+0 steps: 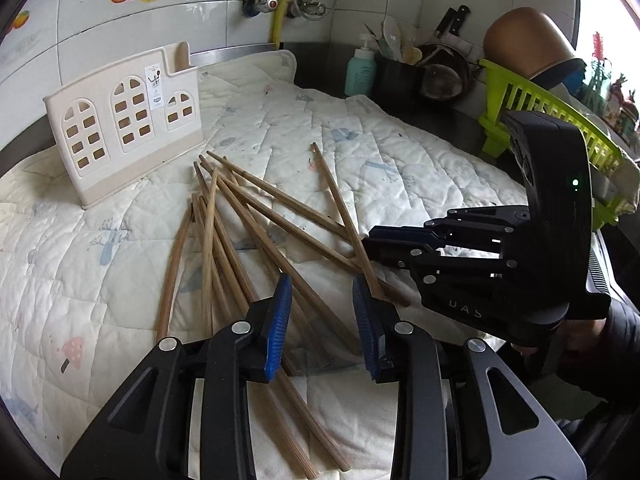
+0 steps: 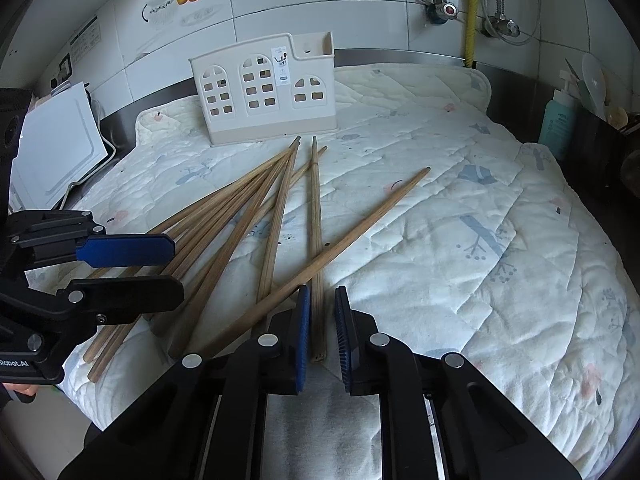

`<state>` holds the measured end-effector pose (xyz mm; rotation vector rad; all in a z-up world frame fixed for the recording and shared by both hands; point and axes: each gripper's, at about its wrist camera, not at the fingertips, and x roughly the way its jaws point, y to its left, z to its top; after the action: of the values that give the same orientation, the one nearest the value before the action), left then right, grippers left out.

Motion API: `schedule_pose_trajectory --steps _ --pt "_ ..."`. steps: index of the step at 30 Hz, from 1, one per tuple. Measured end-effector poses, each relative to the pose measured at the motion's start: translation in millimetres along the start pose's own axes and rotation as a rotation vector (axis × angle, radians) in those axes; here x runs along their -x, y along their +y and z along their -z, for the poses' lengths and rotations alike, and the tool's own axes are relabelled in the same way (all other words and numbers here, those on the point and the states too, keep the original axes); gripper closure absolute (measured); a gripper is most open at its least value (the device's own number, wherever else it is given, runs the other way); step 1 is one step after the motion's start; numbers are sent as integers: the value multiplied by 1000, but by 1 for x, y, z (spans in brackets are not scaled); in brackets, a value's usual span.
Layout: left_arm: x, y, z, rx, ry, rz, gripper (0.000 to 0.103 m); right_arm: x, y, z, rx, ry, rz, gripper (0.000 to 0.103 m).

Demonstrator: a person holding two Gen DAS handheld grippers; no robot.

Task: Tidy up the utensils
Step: 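Lower the left gripper onto one chopstick while the right gripper lowers onto another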

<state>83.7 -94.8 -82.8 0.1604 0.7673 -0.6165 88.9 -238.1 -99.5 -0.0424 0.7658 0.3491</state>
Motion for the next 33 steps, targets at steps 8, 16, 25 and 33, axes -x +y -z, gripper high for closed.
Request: schedule_pose_trajectory --steps 8,16,25,33 --pt "8 9 6 39 -10 -25 71 18 -3 -1 -32 -22 29 83" --pt "25 19 15 87 -43 -45 71 32 9 2 -175 -25 -70 83" --pt "40 32 26 120 -78 -44 71 11 25 3 -205 41 -16 83" --pt "43 41 32 144 -85 -47 67 14 21 4 -198 46 32 96"
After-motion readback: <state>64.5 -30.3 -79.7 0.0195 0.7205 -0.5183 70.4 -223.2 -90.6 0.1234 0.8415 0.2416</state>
